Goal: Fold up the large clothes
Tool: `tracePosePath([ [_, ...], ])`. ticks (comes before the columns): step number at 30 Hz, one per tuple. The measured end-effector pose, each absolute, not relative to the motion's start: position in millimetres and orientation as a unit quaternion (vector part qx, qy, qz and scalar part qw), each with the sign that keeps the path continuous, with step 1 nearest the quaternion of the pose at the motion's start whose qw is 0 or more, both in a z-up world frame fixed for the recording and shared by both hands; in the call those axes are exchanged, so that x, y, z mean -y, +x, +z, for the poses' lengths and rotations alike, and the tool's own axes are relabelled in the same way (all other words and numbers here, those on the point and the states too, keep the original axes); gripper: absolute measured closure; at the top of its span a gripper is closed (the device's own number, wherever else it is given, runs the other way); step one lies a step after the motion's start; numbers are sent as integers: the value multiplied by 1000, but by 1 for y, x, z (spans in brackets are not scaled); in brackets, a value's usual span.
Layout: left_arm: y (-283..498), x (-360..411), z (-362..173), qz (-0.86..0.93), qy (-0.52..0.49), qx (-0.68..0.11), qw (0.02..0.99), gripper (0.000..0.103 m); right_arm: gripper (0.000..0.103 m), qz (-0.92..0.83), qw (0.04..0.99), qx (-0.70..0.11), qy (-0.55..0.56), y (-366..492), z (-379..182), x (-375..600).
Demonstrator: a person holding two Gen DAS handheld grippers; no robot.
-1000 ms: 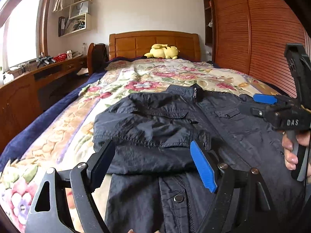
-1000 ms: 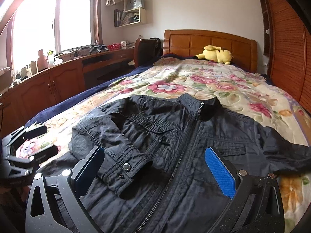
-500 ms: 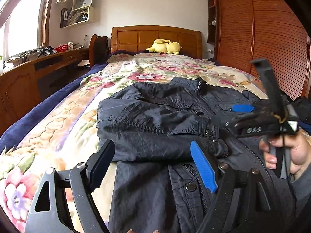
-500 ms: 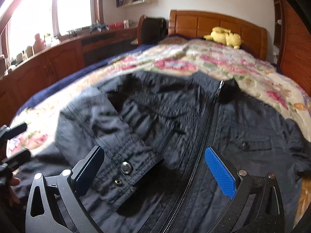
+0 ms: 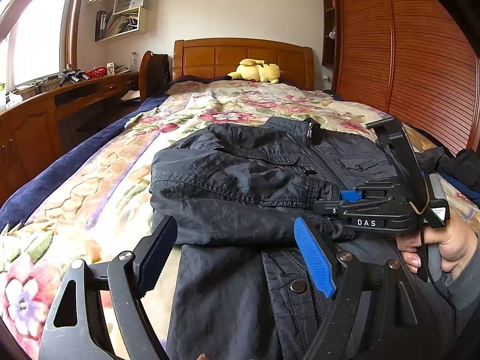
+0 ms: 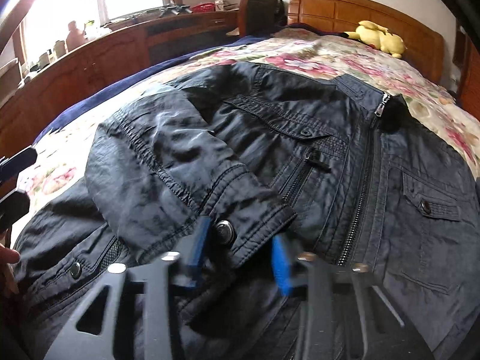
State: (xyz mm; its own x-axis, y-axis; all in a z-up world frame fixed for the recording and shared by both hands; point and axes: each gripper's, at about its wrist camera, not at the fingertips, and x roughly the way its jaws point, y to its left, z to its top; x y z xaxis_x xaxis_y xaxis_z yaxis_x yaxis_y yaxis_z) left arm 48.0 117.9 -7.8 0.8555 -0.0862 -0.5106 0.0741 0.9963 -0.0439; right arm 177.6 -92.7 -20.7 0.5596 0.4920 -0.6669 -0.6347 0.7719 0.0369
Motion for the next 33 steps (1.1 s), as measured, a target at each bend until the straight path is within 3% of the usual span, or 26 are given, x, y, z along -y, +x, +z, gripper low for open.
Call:
tracePosePath([
  [2,50,-118,-8,-39,-11,-268,963,22,90,320,880,-336,-100,175,-19,95],
  [3,50,-117,-8,-37,-10,-269,962,22,91,325,882,-329,-91,174,-17,99],
  [17,52,-103,-3,-29,0,-262,965,22,93,292,938,-189,-5,125,36,194],
  [25,52,-85,4,-41,10,-250,967,22,93,225,959,-170,23,119,39,260],
  [33,54,-66,11,-63,11,-241,968,22,93,142,969,-199,43,119,27,297],
])
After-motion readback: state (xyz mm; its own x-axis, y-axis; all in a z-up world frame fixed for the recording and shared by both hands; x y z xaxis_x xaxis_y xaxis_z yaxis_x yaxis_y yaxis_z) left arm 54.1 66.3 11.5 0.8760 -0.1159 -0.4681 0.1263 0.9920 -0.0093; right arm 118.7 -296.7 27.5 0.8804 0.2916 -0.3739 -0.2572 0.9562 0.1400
